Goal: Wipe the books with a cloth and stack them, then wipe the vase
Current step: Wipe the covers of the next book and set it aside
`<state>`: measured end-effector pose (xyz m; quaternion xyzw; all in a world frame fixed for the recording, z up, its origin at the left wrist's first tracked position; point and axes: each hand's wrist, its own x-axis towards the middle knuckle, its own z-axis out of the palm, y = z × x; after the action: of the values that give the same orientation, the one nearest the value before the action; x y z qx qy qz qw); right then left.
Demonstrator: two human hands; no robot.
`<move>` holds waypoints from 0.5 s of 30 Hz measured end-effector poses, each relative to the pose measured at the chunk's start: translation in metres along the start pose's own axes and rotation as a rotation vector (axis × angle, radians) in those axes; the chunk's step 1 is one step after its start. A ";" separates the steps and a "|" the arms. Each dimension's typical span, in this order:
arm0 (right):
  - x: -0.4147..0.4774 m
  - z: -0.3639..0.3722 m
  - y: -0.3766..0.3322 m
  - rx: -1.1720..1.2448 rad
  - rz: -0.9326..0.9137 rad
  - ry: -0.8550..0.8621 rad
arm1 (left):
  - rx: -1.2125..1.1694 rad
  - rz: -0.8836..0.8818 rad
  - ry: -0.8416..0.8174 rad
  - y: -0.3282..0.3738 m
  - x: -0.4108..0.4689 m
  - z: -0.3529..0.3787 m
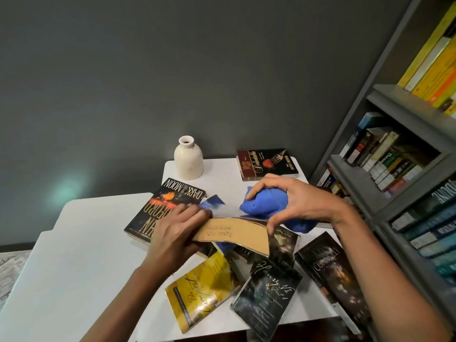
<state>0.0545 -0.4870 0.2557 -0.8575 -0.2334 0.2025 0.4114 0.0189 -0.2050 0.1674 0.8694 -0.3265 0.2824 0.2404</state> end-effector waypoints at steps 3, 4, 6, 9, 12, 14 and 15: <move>-0.008 -0.005 0.010 0.120 -0.037 0.124 | 0.150 0.069 0.140 0.007 -0.005 -0.005; -0.010 -0.005 0.012 0.165 -0.036 0.173 | 0.174 0.088 0.181 0.009 -0.006 -0.008; -0.008 -0.002 0.010 0.168 -0.044 0.254 | 0.227 0.118 0.233 0.011 -0.006 -0.011; -0.003 0.007 -0.005 0.132 -0.120 0.281 | 0.267 0.149 0.295 0.011 -0.004 -0.015; -0.010 0.024 -0.026 0.148 -0.198 0.208 | 0.280 0.159 0.318 0.013 -0.002 -0.016; -0.019 0.036 -0.039 0.200 -0.260 0.149 | 0.290 0.152 0.331 0.015 -0.003 -0.017; -0.023 0.040 -0.042 0.212 -0.300 0.122 | 0.300 0.150 0.338 0.016 -0.003 -0.017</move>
<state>0.0045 -0.4520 0.2700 -0.7755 -0.3106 0.1099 0.5386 0.0005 -0.2044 0.1814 0.8091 -0.2999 0.4862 0.1381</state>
